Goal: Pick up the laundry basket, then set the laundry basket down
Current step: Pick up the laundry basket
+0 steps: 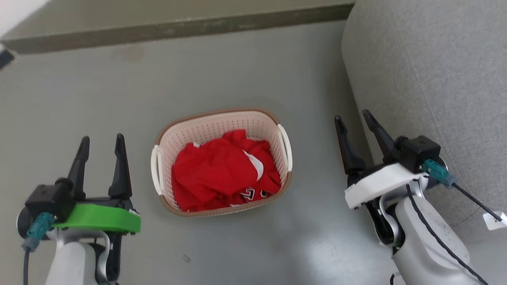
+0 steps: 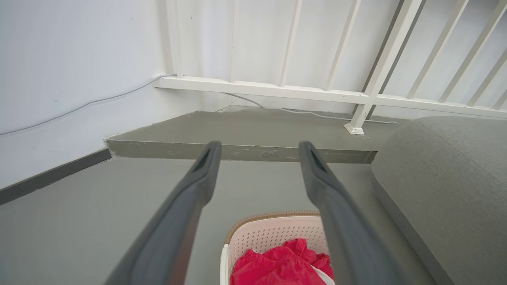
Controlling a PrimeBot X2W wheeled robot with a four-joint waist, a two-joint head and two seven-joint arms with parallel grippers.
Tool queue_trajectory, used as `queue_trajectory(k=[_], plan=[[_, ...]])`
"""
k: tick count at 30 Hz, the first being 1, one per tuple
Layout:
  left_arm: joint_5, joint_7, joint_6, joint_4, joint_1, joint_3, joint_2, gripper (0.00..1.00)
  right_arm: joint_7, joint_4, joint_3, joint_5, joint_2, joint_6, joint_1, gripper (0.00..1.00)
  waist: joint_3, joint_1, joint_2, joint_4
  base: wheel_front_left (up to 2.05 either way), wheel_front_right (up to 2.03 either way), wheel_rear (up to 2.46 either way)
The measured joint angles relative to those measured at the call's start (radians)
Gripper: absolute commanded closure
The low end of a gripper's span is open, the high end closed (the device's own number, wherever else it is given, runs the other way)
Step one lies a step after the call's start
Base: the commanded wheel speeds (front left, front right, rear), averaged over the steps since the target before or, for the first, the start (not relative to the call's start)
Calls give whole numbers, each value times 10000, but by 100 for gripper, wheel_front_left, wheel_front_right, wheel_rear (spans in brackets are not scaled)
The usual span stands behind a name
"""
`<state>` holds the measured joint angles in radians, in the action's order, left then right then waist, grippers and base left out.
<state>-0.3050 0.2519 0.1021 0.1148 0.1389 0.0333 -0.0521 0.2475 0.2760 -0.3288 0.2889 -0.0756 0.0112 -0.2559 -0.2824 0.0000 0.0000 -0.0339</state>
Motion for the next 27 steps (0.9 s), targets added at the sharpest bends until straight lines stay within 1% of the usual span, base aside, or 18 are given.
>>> queue_trajectory(k=[15,18,27], plan=[[-100,2,125,313,1171,6,-196,0,71,21,40,-98,107,-38,-1104,0,-1694,1,0,-125,0,0,0],[-351,2,138,610,1465,40,-192,0,71,180,56,-98,111,-40,-1326,0,-2049,1,0,-115,0,0,0],[-558,-2,180,1446,2430,107,-311,0,71,1066,25,-98,121,-38,-2091,0,-3092,1,0,-24,0,0,0]])
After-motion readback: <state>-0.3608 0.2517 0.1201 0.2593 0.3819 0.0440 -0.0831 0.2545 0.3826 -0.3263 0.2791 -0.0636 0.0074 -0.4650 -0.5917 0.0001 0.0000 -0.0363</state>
